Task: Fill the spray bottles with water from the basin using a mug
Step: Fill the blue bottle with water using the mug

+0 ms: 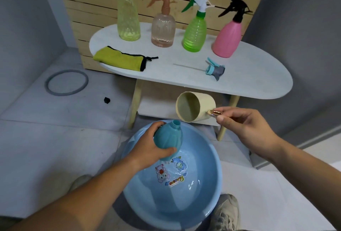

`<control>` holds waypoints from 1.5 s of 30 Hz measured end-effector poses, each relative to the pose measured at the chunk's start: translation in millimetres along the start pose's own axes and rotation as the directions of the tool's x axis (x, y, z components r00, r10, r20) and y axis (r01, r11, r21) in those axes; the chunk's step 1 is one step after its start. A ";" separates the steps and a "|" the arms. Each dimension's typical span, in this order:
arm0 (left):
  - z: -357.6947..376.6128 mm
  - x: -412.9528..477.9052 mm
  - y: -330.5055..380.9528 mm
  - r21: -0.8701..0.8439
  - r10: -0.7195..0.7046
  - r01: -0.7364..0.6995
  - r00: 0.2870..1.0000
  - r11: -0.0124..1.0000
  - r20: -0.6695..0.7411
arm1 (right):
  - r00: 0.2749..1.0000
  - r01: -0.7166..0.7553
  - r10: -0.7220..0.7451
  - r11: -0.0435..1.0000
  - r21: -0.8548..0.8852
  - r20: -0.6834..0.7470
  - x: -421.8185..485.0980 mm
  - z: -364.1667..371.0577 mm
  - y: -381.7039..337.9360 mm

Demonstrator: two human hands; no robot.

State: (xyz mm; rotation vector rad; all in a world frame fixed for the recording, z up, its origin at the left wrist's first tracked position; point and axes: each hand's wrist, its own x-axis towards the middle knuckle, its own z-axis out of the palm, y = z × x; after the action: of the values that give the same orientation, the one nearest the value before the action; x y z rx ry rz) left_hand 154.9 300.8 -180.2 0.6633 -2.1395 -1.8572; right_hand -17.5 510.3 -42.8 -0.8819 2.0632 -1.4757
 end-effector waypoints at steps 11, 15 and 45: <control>-0.3 1.4 -3.2 -0.002 0.004 -0.004 1.000 1.000 -0.006 | 0.996 0.085 -0.083 0.986 -0.145 0.018 0.8 6.7 -3.0; -0.3 2.4 -4.7 0.002 0.003 -0.003 1.000 1.000 -0.008 | 0.995 0.100 -0.098 0.984 -0.147 0.026 1.7 7.4 -2.8; 1.3 2.4 -8.2 0.012 -0.015 0.015 1.000 1.000 -0.017 | 0.960 0.277 -0.272 0.880 -0.385 0.070 3.6 5.9 -7.1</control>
State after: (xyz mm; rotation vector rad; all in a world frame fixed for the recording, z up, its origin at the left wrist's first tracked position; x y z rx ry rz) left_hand 153.7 300.1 -188.7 0.6966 -2.1429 -1.8408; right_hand -14.3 502.2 -38.0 -1.3867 2.3437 -1.1911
